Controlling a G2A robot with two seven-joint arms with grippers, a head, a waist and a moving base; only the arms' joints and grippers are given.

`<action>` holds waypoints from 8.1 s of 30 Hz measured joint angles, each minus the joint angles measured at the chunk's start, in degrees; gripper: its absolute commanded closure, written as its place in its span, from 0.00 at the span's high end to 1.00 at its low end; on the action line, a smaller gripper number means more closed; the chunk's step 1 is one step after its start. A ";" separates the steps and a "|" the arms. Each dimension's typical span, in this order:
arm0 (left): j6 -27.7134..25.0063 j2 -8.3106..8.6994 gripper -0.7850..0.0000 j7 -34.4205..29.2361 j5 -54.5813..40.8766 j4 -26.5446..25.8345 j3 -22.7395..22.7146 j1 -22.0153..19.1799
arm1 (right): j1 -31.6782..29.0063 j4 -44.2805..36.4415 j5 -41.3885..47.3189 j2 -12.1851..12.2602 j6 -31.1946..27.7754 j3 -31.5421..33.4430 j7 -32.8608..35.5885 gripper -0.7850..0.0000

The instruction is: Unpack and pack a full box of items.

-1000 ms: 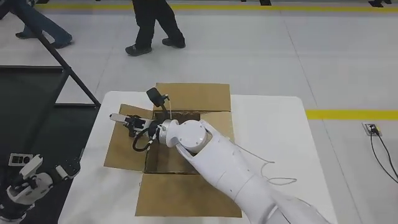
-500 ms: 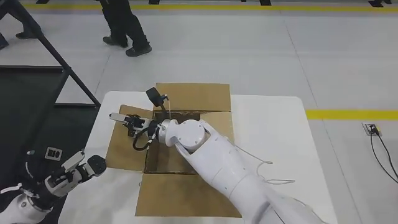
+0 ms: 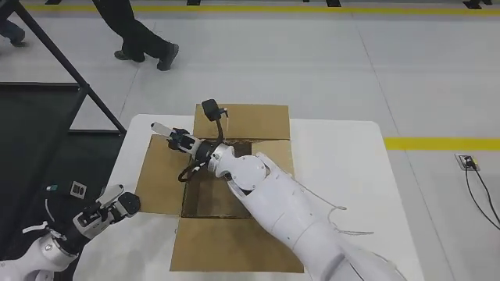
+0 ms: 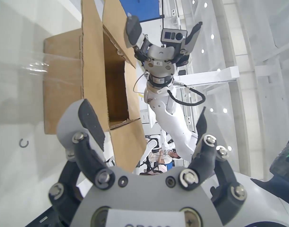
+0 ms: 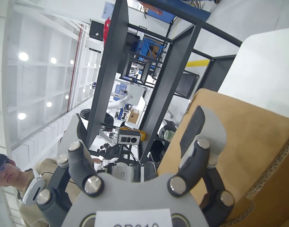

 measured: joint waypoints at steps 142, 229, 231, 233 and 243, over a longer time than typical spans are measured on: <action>-0.89 1.48 1.00 3.21 9.69 -8.79 -4.04 4.14 | -49.16 -77.25 -18.77 22.58 16.76 26.80 11.48 1.00; 15.53 -10.11 1.00 8.87 14.67 17.44 57.42 -53.28 | -86.81 -98.76 -31.75 30.49 -5.88 36.95 2.78 1.00; 15.75 -9.79 1.00 9.15 15.08 15.18 56.00 -52.47 | -86.27 -98.87 -31.95 30.59 -5.41 36.53 2.81 1.00; 16.18 -9.57 1.00 9.52 15.66 13.02 54.88 -51.82 | -85.64 -98.97 -32.18 30.70 -4.83 36.02 2.99 1.00; 18.39 -10.84 1.00 11.62 16.14 9.98 55.56 -53.80 | -83.33 -99.74 -37.46 30.93 -0.01 33.44 1.22 1.00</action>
